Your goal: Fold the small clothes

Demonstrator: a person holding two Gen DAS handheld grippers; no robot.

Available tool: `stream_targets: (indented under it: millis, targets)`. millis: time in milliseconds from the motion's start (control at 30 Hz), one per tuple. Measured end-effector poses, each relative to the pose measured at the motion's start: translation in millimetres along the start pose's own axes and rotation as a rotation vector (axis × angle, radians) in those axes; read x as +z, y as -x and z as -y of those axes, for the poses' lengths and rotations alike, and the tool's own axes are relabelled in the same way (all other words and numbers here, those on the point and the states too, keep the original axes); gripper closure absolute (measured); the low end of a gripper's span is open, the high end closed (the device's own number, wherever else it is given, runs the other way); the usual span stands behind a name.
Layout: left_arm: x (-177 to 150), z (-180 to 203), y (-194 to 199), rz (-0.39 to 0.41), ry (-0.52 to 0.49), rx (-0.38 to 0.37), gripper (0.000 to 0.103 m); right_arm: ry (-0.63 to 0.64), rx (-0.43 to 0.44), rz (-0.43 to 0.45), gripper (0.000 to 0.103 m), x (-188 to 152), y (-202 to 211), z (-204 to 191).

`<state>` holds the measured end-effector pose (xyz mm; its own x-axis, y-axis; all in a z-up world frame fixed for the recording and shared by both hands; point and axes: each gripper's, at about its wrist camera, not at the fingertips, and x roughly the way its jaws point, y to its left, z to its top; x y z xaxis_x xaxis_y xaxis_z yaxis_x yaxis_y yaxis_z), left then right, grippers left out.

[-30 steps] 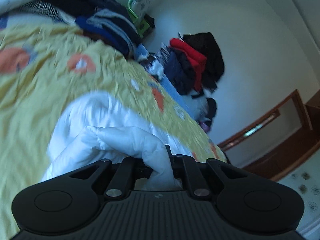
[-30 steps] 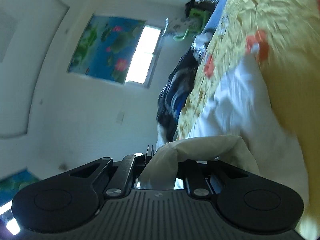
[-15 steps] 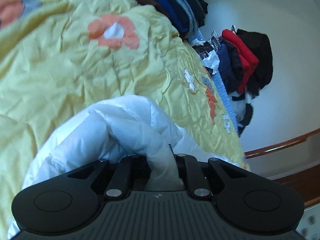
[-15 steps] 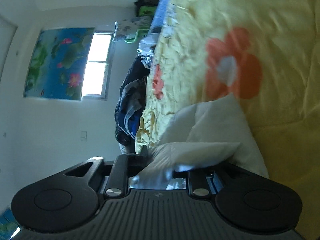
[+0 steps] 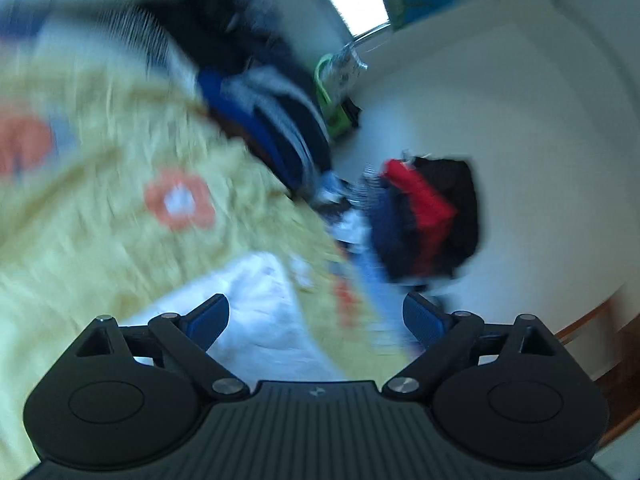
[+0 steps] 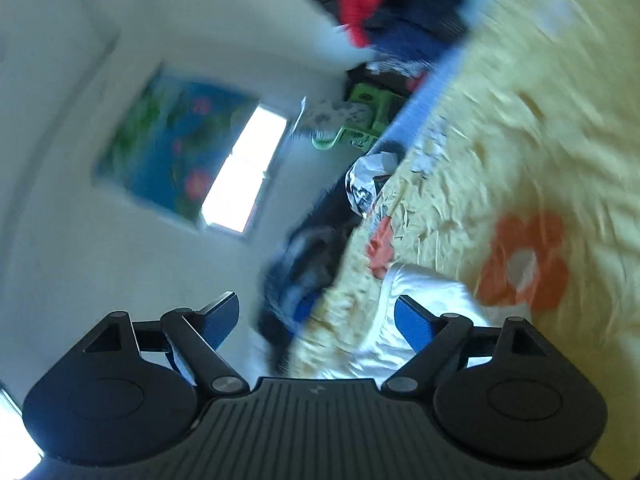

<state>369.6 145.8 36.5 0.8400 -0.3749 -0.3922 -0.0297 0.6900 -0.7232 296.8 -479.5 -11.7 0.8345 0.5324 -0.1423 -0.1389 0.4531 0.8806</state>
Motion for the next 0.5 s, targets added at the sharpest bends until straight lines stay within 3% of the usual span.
stream_targets:
  millis: [100,167,267,367,433,500]
  targets:
    - [-50,65,-23,0.081,-0.496,0.318,0.008,0.389,-0.226,-0.079,0.021,-28,-28,-50]
    - [-83,89,-50,0.091,-0.714,0.427,0.008,0.53,-0.267,-0.139,0.021,-44,-50,-65]
    - [-102,100,-89,0.035,-0.815,0.424,0.008,0.583,-0.283,-0.204,0.023,-54,-83,-67]
    - [-106,98,-130,-0.032,-0.872,0.509,0.007,0.657,-0.398,-0.222,0.023,-59,-111,-60]
    - [-109,89,-148,-0.057,-0.894,0.541,0.007,0.638,-0.452,-0.263,0.022,-56,-129,-42]
    - [-109,78,-155,-0.077,-0.869,0.535,0.006,0.593,-0.435,-0.279,0.02,-53,-134,-20]
